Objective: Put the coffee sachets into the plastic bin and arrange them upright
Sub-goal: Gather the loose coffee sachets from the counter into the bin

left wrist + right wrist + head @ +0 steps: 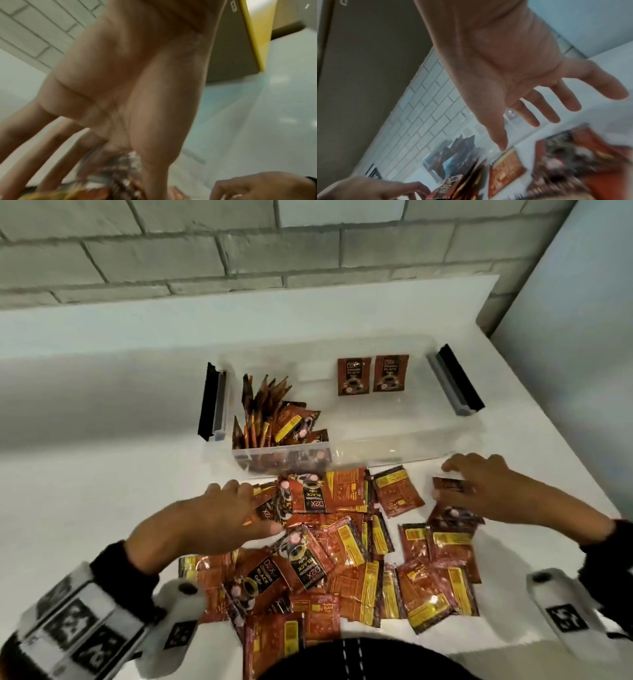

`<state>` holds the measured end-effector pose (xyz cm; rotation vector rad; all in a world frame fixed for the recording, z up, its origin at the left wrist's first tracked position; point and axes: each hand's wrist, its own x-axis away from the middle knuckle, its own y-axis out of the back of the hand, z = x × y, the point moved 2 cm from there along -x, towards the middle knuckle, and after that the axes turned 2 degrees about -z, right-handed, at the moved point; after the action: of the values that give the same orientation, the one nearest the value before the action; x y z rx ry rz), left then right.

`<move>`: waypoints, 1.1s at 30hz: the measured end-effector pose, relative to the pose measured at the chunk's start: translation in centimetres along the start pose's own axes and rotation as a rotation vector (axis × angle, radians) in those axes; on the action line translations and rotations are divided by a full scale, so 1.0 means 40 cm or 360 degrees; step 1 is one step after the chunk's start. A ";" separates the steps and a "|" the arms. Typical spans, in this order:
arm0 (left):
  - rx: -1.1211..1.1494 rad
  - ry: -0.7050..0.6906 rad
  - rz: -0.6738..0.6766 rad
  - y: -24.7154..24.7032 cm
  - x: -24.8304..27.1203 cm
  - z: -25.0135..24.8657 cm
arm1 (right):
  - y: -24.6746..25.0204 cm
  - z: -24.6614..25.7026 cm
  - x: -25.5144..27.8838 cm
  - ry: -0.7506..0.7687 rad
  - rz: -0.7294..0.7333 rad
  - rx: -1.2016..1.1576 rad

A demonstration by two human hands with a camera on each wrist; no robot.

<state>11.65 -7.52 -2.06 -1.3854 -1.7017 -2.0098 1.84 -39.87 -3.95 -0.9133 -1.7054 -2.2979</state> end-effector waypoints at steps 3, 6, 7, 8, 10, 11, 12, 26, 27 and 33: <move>0.0214 0.0209 -0.0166 -0.061 -0.042 0.001 | -0.046 -0.031 0.005 -0.0030 0.0056 -0.0063; 0.0486 0.0379 -0.0427 -0.076 -0.068 -0.018 | -0.072 -0.022 0.017 0.0008 0.0114 0.0005; 0.0506 0.0421 -0.0505 -0.076 -0.075 -0.024 | -0.077 -0.019 0.015 0.0014 0.0100 0.0081; 0.0501 0.0458 -0.0566 -0.075 -0.081 -0.030 | -0.081 -0.016 0.011 0.0018 0.0078 0.0133; 0.0508 0.0503 -0.0652 -0.076 -0.089 -0.040 | -0.085 -0.020 0.000 0.0028 0.0034 0.0086; 0.0540 0.0512 -0.0683 -0.077 -0.094 -0.042 | -0.083 -0.023 -0.006 0.0026 0.0024 0.0009; 0.0583 0.0513 -0.0711 -0.076 -0.095 -0.044 | -0.081 -0.026 -0.010 0.0017 0.0025 -0.0089; 0.1887 0.0232 -0.0518 -0.052 -0.082 -0.015 | -0.042 -0.033 -0.018 0.0085 0.0189 -0.0816; 0.1905 0.0226 -0.0505 -0.050 -0.079 -0.013 | -0.035 -0.029 -0.019 0.0077 0.0207 -0.0847; 0.1889 0.0125 -0.0399 0.003 -0.028 0.000 | 0.088 0.015 0.015 0.0164 0.0364 -0.1072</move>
<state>12.35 -8.01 -2.76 -0.6550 -2.4128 -0.7060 3.16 -40.40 -0.60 -0.9924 -0.7222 -2.7202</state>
